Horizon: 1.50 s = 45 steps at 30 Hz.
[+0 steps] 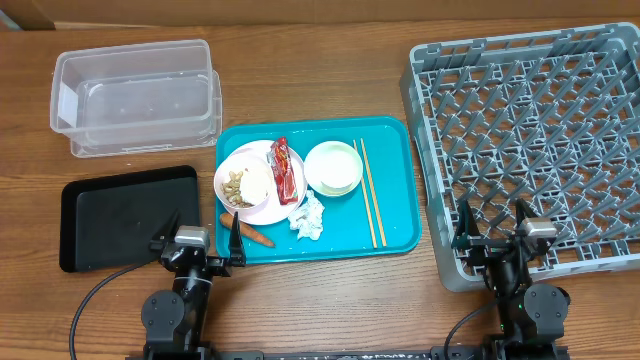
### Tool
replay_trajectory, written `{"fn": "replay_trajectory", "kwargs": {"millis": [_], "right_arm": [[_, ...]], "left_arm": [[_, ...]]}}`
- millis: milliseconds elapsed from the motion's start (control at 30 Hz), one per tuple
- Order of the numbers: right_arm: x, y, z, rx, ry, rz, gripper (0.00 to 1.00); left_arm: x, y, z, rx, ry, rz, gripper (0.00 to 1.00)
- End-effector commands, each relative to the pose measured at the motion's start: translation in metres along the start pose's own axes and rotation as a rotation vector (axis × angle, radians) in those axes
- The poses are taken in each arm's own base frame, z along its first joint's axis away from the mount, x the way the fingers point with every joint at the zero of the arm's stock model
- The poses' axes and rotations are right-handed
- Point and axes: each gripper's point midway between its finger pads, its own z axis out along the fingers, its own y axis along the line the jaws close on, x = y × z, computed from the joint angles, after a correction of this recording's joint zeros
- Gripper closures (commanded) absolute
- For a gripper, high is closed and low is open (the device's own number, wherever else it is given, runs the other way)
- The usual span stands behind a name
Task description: Sort waste into correct bins and load items into the dishwasher
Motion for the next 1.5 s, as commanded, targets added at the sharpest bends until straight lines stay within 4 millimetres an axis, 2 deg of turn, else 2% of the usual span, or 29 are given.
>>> {"fn": "replay_trajectory", "kwargs": {"millis": [0, 767, 933, 1133, 1333, 1467], "right_arm": [[0.001, -0.001, 0.000, 0.002, -0.008, 0.000, 0.00], [0.000, -0.002, 0.000, 0.008, -0.011, 0.002, 0.00], [-0.002, -0.002, 0.000, 0.008, -0.013, 0.003, 0.00], [-0.024, -0.001, -0.006, 0.024, -0.033, 0.003, 0.00], [-0.042, 0.000, -0.012, 0.046, 0.041, 0.005, 0.00], [-0.060, 0.002, -0.011, 0.056, 0.103, 0.007, 0.00]], "left_arm": [[0.000, 0.001, 0.000, -0.006, -0.003, 0.022, 0.00], [0.000, 0.001, 0.000, -0.007, -0.003, 0.022, 0.00], [0.000, 0.002, 0.000, -0.013, -0.004, -0.084, 0.00], [-0.001, 0.001, -0.001, -0.008, -0.005, -0.211, 0.00], [-0.021, 0.001, -0.006, -0.004, -0.018, -0.210, 0.00], [-0.030, 0.000, -0.010, -0.010, 0.041, -0.214, 0.00]]}}
